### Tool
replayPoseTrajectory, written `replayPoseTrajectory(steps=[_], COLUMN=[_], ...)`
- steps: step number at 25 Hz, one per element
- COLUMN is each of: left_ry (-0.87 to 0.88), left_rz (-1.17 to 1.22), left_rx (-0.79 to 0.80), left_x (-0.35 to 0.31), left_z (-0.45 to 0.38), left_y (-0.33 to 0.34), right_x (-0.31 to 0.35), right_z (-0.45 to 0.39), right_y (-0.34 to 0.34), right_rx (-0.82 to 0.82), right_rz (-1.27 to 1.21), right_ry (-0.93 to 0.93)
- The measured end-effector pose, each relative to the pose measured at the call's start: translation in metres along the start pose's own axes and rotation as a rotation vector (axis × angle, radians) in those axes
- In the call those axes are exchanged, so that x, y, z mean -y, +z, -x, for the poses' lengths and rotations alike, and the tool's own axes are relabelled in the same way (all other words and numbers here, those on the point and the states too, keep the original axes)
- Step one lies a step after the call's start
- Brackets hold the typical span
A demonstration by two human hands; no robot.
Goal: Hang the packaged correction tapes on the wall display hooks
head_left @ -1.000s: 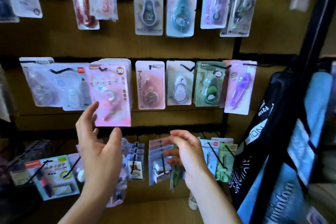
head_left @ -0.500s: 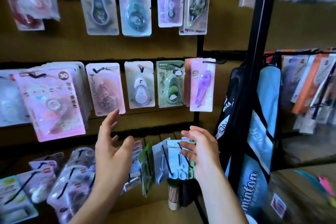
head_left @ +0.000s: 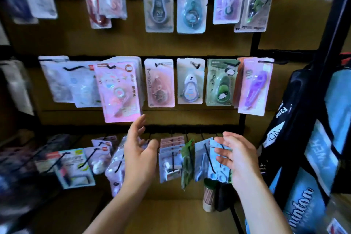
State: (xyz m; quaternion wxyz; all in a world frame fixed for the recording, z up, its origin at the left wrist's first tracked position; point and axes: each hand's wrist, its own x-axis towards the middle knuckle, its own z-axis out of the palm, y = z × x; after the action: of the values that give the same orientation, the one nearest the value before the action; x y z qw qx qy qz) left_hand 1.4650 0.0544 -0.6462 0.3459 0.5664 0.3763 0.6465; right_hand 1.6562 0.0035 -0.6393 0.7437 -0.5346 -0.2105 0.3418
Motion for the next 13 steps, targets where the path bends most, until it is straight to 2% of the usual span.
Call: replayPoseTrajectory(steps=[5, 7, 10, 13], left_ry=[0.019, 0.024, 0.072, 0.137], left_rz=[0.003, -0.007, -0.003, -0.026], left_rx=[0.024, 0.095, 0.237, 0.356], left_x=[-0.009, -0.012, -0.021, -0.027], left_z=[0.001, 0.004, 0.001, -0.001], left_y=[-0.023, -0.017, 0.012, 0.054], right_x=[-0.009, -0.002, 0.017, 0.029], right_z=[0.021, 0.016, -0.006, -0.033], right_y=[0.034, 0.033, 0.016, -0.007], right_rx=[0.143, 0.107, -0.035, -0.133], right_rz=[0.115, 0.073, 0.013, 0.063], right_ry=[-0.048, -0.081, -0.167, -0.351])
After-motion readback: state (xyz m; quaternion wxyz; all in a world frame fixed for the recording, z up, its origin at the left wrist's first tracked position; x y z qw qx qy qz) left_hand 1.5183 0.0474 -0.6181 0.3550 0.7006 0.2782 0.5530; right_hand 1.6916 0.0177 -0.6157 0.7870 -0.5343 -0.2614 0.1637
